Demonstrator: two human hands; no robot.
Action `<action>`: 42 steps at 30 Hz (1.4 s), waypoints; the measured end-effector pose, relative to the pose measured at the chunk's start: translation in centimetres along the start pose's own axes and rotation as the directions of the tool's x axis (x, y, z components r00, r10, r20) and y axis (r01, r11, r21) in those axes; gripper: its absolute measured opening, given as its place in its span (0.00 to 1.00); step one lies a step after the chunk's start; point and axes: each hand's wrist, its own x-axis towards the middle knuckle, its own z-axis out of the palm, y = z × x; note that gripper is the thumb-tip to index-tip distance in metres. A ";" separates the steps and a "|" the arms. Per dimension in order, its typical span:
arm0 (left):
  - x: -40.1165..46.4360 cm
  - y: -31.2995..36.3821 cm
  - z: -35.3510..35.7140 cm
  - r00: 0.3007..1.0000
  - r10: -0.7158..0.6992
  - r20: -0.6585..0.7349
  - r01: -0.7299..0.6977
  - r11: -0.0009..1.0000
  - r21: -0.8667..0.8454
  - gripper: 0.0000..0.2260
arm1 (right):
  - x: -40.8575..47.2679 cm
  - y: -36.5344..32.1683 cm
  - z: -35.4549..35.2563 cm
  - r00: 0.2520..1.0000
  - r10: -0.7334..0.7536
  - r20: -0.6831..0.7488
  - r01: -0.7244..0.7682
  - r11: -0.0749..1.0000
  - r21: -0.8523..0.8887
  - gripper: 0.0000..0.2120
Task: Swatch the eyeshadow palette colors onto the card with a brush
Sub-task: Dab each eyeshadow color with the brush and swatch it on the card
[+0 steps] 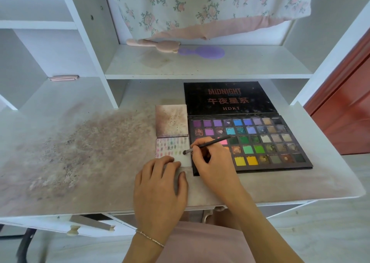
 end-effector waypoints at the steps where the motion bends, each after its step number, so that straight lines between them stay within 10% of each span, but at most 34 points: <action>1: 0.0 0.0 0.0 1.000 0.000 -0.005 0.000 1.000 -0.002 0.13 | 0.0 0.0 0.0 1.000 -0.001 -0.002 0.001 1.000 0.001 0.03; 25: 0.0 0.0 -0.1 1.000 -0.006 0.022 0.006 1.000 0.000 0.14 | 0.0 -0.1 0.0 1.000 -0.023 -0.020 0.023 1.000 -0.006 0.04; 42: -0.1 0.0 0.1 1.000 -0.004 0.008 0.004 1.000 0.000 0.14 | -1.8 2.2 -4.6 0.942 -0.042 -0.333 0.114 0.973 0.199 0.12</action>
